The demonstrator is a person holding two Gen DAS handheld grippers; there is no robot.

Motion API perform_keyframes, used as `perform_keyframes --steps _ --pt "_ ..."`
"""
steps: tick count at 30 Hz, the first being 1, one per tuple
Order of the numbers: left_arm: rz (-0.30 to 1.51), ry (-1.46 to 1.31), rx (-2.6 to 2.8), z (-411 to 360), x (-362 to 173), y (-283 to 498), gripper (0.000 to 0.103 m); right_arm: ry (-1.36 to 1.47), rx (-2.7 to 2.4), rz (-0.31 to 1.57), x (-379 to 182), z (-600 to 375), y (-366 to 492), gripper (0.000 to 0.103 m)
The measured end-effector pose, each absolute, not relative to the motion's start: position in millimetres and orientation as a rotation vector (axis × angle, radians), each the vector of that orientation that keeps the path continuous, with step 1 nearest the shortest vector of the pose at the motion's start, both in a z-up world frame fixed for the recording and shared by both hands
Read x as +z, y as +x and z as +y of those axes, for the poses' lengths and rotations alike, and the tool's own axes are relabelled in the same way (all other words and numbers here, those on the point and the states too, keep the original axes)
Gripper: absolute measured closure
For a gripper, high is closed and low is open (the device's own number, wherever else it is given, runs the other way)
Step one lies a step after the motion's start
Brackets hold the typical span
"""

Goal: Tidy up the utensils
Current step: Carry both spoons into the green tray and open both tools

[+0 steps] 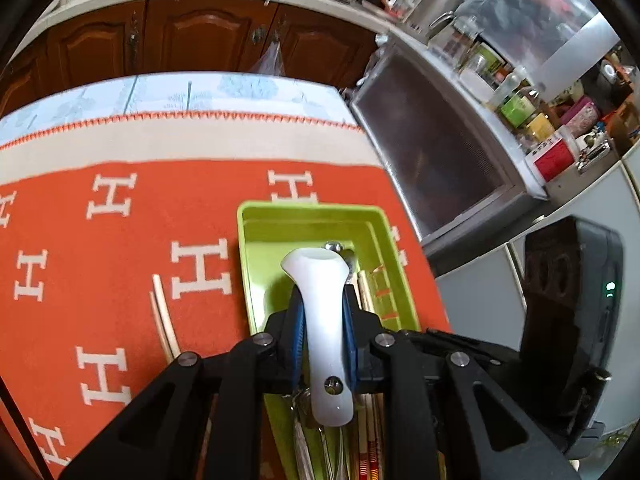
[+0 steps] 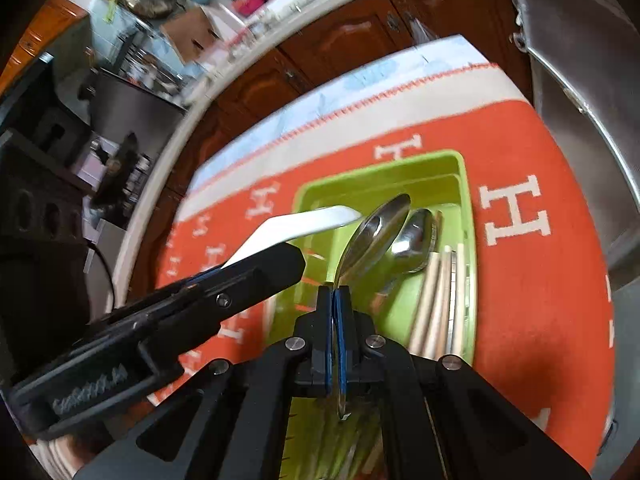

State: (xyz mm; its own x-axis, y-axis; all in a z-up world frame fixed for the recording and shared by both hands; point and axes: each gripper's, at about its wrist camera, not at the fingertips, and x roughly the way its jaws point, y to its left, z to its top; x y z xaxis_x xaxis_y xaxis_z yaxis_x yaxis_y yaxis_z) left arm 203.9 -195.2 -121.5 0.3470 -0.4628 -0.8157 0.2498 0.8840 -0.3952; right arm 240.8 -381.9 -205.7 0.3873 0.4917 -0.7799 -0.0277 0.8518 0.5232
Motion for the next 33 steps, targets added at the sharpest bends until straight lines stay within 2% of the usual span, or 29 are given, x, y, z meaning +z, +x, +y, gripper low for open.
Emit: perform_keyframes --steps 3,4,5,8,10,18,20,25,30,33 --pt "1.152 -0.215 -0.456 -195.7 -129.9 205.0 0.087 0.414 0.345 1.127 -204.8 -380.9 236.2 0.093" --pt "1.163 -0.216 -0.461 -195.0 -131.8 204.6 0.086 0.397 0.337 1.125 -204.3 -375.9 233.4 0.083" --pt "1.165 -0.217 -0.468 -195.1 -132.3 203.2 0.083 0.371 0.316 1.12 -202.9 -375.0 229.6 0.073" --pt "1.15 -0.195 -0.471 -196.3 -129.5 194.5 0.07 0.333 0.308 1.097 -194.8 -366.2 212.0 0.069" --pt "1.138 -0.184 -0.462 -194.7 -126.1 189.6 0.062 0.324 0.305 1.082 -186.3 -365.7 199.7 0.068" --pt "1.124 -0.146 -0.452 -173.1 -109.4 163.9 0.061 0.278 0.293 1.051 -149.1 -364.6 142.6 0.068" --pt "1.112 -0.129 -0.433 -161.8 -103.5 155.1 0.049 0.285 0.294 1.042 -140.9 -362.3 128.1 0.068" --pt "1.069 -0.089 -0.356 -124.6 -89.1 129.2 0.032 0.288 0.294 1.007 -118.9 -349.0 95.7 0.069" --pt "1.074 -0.052 -0.328 -92.8 -82.9 113.4 0.031 0.285 0.306 0.995 -105.6 -326.3 71.6 0.069" --pt "1.059 -0.04 -0.297 -76.6 -78.7 104.9 0.026 0.271 0.318 0.996 -101.3 -308.1 59.6 0.069"
